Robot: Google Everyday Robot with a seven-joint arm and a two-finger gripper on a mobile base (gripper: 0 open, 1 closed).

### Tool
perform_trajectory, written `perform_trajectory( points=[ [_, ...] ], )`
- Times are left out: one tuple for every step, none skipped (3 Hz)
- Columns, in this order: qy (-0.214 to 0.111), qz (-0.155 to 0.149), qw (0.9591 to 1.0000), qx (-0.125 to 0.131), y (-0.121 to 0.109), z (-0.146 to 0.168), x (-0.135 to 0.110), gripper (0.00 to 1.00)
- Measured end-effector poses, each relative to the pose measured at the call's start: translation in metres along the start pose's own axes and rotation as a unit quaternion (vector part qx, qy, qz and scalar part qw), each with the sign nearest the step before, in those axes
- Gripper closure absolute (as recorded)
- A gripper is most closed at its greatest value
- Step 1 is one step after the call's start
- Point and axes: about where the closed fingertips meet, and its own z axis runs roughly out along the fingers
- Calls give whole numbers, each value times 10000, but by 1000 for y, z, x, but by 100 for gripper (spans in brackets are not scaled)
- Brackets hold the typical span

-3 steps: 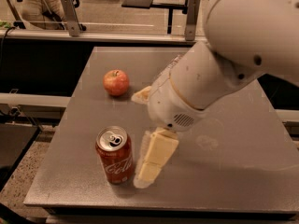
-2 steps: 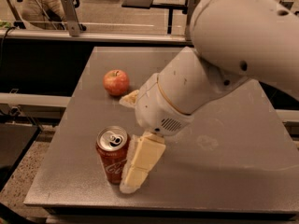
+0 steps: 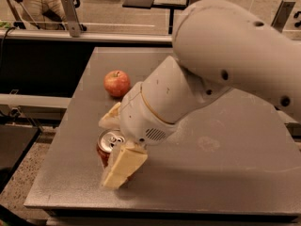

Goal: Pick coke can

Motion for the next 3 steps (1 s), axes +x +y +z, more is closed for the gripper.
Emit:
perform_trajectory(
  points=[
    [-41, -49, 10000, -16, -1, 1, -3, 49],
    [-35, -68, 10000, -14, -6, -6, -6, 71],
    [-66, -83, 9999, -39, -15, -23, -15, 95]
  ],
)
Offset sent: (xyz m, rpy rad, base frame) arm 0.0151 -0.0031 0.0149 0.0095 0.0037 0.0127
